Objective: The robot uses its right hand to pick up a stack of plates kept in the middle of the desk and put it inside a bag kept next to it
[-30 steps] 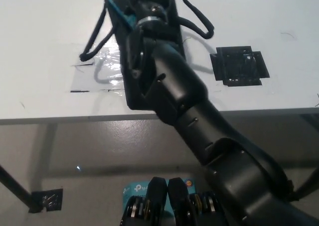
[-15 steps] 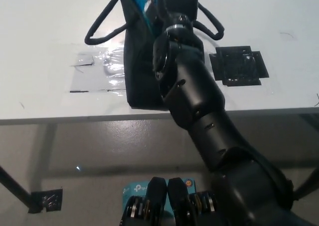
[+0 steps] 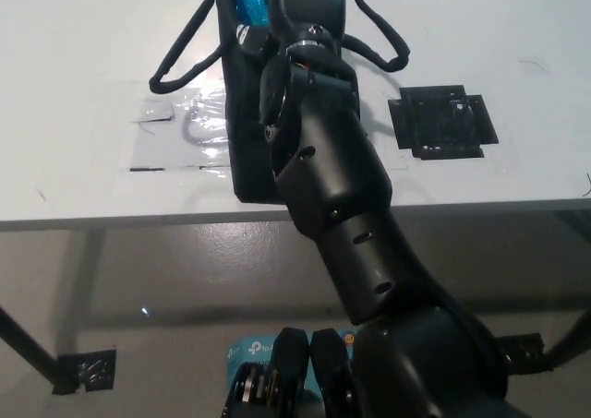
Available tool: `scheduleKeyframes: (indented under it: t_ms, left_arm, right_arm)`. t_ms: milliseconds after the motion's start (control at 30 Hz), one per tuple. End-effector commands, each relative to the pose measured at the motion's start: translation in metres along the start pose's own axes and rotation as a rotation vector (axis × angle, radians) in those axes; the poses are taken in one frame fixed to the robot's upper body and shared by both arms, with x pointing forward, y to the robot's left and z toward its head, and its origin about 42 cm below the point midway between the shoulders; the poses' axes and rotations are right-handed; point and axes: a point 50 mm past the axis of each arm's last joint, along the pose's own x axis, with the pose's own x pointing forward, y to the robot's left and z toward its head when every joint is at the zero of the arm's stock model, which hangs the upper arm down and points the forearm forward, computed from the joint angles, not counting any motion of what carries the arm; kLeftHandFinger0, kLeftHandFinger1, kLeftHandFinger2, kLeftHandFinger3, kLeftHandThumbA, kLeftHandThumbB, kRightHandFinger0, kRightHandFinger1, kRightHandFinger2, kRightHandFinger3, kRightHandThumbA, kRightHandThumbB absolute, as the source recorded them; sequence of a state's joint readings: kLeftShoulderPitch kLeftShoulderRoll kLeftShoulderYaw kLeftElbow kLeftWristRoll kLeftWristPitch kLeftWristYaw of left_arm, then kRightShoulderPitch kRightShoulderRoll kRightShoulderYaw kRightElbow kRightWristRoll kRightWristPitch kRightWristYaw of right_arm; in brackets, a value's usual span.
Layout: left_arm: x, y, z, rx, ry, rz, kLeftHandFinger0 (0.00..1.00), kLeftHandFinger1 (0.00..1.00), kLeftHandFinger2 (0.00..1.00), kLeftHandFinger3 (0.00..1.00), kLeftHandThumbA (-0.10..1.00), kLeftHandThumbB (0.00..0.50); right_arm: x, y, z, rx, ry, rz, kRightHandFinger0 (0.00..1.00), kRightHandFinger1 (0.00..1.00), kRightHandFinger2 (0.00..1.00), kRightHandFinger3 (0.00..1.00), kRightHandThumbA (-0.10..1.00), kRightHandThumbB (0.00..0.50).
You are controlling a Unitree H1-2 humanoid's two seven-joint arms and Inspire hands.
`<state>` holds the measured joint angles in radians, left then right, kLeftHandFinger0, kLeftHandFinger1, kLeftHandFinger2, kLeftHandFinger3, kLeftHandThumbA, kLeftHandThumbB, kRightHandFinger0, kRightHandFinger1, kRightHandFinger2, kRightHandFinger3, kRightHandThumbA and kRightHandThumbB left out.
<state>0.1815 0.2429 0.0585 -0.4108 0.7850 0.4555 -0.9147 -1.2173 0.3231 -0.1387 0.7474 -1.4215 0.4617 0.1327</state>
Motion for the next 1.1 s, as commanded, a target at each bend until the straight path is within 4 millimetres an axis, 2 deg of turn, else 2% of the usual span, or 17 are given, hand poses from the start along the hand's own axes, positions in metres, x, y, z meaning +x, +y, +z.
scheduleKeyframes:
  t_ms: [0,33,167,233,367,433,467,500,600,633,667,800,833,867,933,1000,1067]
  left_arm:
    - [-0.003,0.001,-0.003,-0.006,0.006,0.017,0.88,0.86,0.85,0.88,-0.10,0.000]
    - [-0.002,0.001,-0.003,-0.022,0.007,0.017,0.88,0.86,0.85,0.89,-0.10,0.000]
    - [-0.002,0.001,-0.003,-0.024,0.006,0.017,0.88,0.85,0.85,0.88,-0.10,0.000]
    - [-0.003,-0.001,-0.005,-0.025,0.014,0.013,0.87,0.83,0.82,0.87,-0.10,0.000]
    - [-0.004,0.000,-0.007,-0.050,0.005,0.006,0.87,0.83,0.83,0.87,-0.10,0.000]
    - [-0.005,-0.001,-0.010,-0.053,0.011,-0.002,0.87,0.85,0.86,0.91,-0.10,0.000]
    - [-0.005,-0.001,-0.010,-0.054,0.011,-0.002,0.87,0.86,0.87,0.90,-0.10,0.000]
    - [-0.005,-0.001,-0.010,-0.056,0.010,-0.002,0.87,0.86,0.88,0.90,-0.10,0.000]
    - [-0.005,-0.001,-0.010,-0.056,0.010,-0.002,0.88,0.86,0.88,0.90,-0.10,0.000]
    - [-0.004,0.000,-0.011,-0.041,0.018,0.002,0.86,0.85,0.88,0.89,-0.10,0.000]
    - [-0.005,0.000,-0.012,-0.042,0.020,0.006,0.86,0.85,0.88,0.89,-0.10,0.000]
    - [-0.008,0.000,-0.015,-0.044,0.024,0.005,0.85,0.85,0.88,0.89,-0.10,0.000]
    - [-0.011,0.000,-0.017,-0.043,0.020,0.014,0.86,0.85,0.89,0.90,-0.10,0.000]
    - [-0.013,0.000,-0.017,-0.042,0.018,0.018,0.86,0.86,0.89,0.90,-0.10,0.000]
    - [-0.012,0.001,-0.017,-0.031,0.022,0.021,0.87,0.87,0.91,0.92,-0.10,0.000]
    - [-0.012,0.001,-0.017,-0.031,0.022,0.021,0.87,0.87,0.90,0.92,-0.10,0.000]
    - [-0.016,0.007,-0.021,-0.053,0.020,0.040,0.84,0.84,0.89,0.91,-0.10,0.000]
  right_arm:
    - [-0.003,-0.046,0.036,-0.026,-0.062,-0.076,1.00,1.00,1.00,1.00,1.00,0.500]
    - [-0.001,-0.066,0.042,-0.083,-0.083,-0.114,1.00,1.00,1.00,1.00,1.00,0.500]
    - [-0.001,-0.070,0.043,-0.102,-0.086,-0.115,1.00,1.00,1.00,1.00,1.00,0.500]
    - [-0.001,-0.139,0.048,-0.215,-0.124,-0.264,1.00,1.00,1.00,1.00,1.00,0.500]
    - [-0.008,-0.177,0.042,-0.245,-0.154,-0.311,1.00,1.00,1.00,1.00,1.00,0.500]
    - [-0.037,-0.212,0.023,-0.220,-0.230,-0.330,1.00,1.00,1.00,1.00,1.00,0.498]
    - [-0.049,-0.218,0.014,-0.179,-0.253,-0.336,1.00,1.00,1.00,1.00,1.00,0.406]
    - [-0.068,-0.226,-0.001,-0.123,-0.291,-0.348,1.00,1.00,1.00,1.00,1.00,0.376]
    - [-0.069,-0.226,-0.001,-0.125,-0.293,-0.343,1.00,1.00,1.00,1.00,1.00,0.378]
    - [-0.134,-0.225,-0.063,-0.045,-0.370,-0.366,1.00,1.00,1.00,1.00,0.85,0.286]
    - [-0.151,-0.220,-0.078,-0.030,-0.389,-0.371,1.00,1.00,1.00,1.00,0.83,0.275]
    - [-0.153,-0.218,-0.077,-0.029,-0.393,-0.365,1.00,1.00,1.00,1.00,0.83,0.274]
    - [-0.194,-0.158,-0.159,0.209,-0.385,-0.331,1.00,1.00,1.00,1.00,0.67,0.230]
    - [-0.222,-0.136,-0.189,0.300,-0.363,-0.333,0.94,1.00,1.00,1.00,0.58,0.207]
    - [-0.238,-0.104,-0.224,0.386,-0.306,-0.297,0.86,1.00,1.00,1.00,0.53,0.212]
    - [-0.239,-0.104,-0.224,0.387,-0.308,-0.297,0.85,1.00,1.00,1.00,0.53,0.212]
    - [-0.265,-0.038,-0.286,0.530,-0.167,-0.253,0.68,0.89,1.00,1.00,0.44,0.195]
